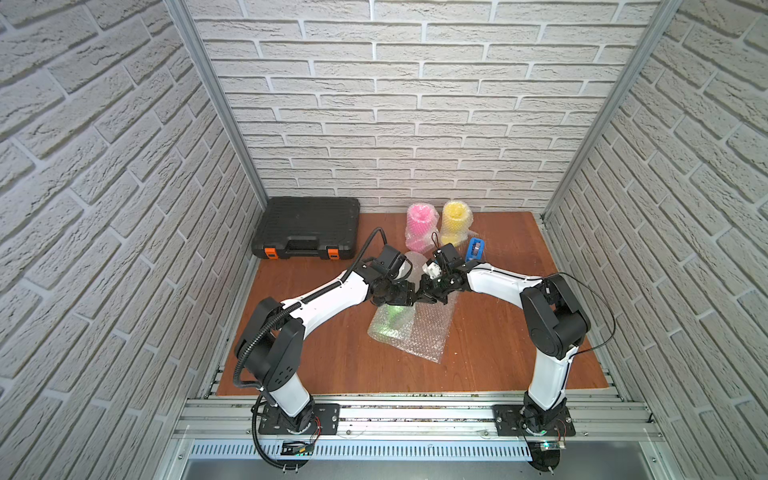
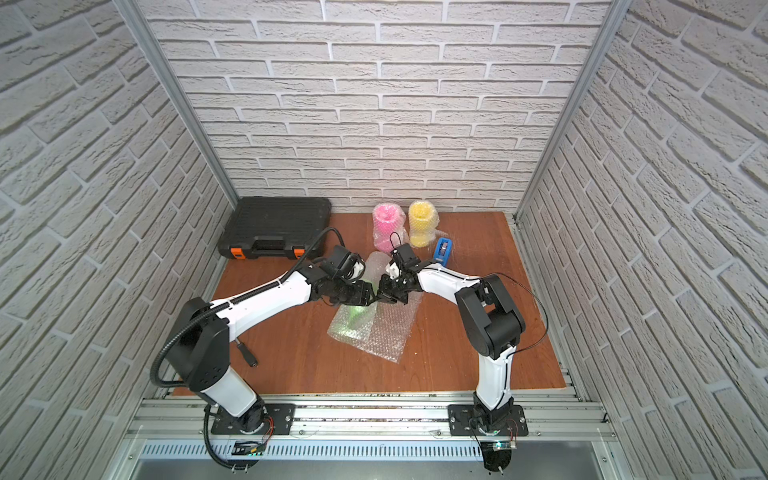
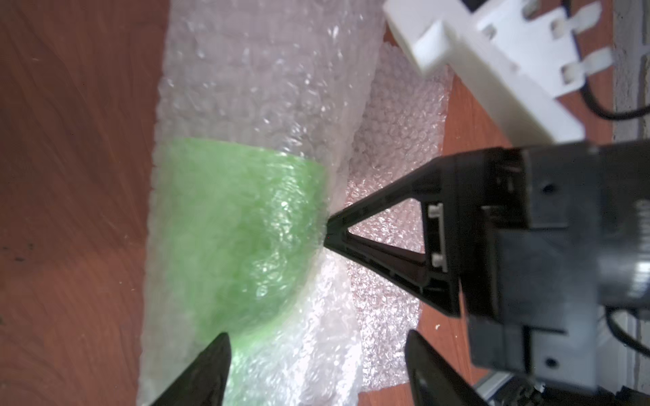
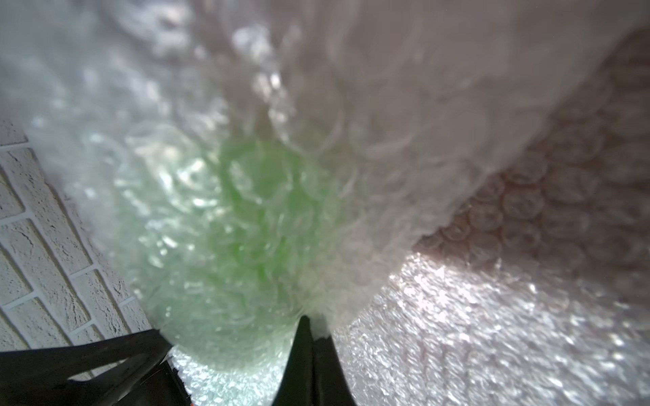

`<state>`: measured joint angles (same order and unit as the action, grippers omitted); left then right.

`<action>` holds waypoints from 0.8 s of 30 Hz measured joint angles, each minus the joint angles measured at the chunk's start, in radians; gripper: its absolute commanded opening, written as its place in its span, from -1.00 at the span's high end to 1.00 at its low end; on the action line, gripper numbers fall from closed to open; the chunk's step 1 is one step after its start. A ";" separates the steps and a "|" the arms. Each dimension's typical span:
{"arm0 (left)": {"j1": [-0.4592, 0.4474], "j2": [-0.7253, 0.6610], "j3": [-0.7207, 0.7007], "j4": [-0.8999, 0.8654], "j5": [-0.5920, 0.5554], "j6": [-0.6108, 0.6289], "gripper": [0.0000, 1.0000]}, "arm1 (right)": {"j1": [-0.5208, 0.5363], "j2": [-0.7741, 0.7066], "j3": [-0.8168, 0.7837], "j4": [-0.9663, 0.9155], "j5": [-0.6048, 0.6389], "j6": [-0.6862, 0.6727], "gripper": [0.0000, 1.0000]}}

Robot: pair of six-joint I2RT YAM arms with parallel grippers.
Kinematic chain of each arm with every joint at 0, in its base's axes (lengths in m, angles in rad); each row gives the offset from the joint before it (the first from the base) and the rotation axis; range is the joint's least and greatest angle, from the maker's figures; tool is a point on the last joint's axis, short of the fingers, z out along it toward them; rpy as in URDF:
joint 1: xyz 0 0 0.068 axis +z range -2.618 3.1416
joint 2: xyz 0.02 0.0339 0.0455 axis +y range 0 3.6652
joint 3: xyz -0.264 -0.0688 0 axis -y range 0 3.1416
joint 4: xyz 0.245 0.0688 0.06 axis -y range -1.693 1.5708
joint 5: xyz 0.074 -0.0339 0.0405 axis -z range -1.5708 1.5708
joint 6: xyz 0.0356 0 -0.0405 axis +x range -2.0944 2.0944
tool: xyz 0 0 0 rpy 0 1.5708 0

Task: Wrap wine glasses in bubble wrap
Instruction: Wrap the wine glass in bubble wrap.

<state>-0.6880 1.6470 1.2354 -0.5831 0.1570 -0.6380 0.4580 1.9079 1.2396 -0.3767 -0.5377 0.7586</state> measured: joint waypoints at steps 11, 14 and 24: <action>0.012 0.219 0.251 -0.209 -0.138 0.158 -0.96 | -0.016 0.000 -0.039 0.013 0.013 -0.006 0.95; 0.016 0.282 0.304 -0.233 -0.130 0.190 -0.97 | -0.025 0.000 -0.058 0.022 0.013 -0.006 0.95; 0.045 0.376 0.352 -0.232 -0.011 0.217 -0.93 | -0.052 0.002 -0.085 0.040 0.018 -0.004 0.92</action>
<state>-0.6430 2.0232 1.5875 -0.8150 0.1459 -0.4213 0.4061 1.9095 1.1549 -0.3367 -0.5201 0.7544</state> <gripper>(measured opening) 0.977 0.042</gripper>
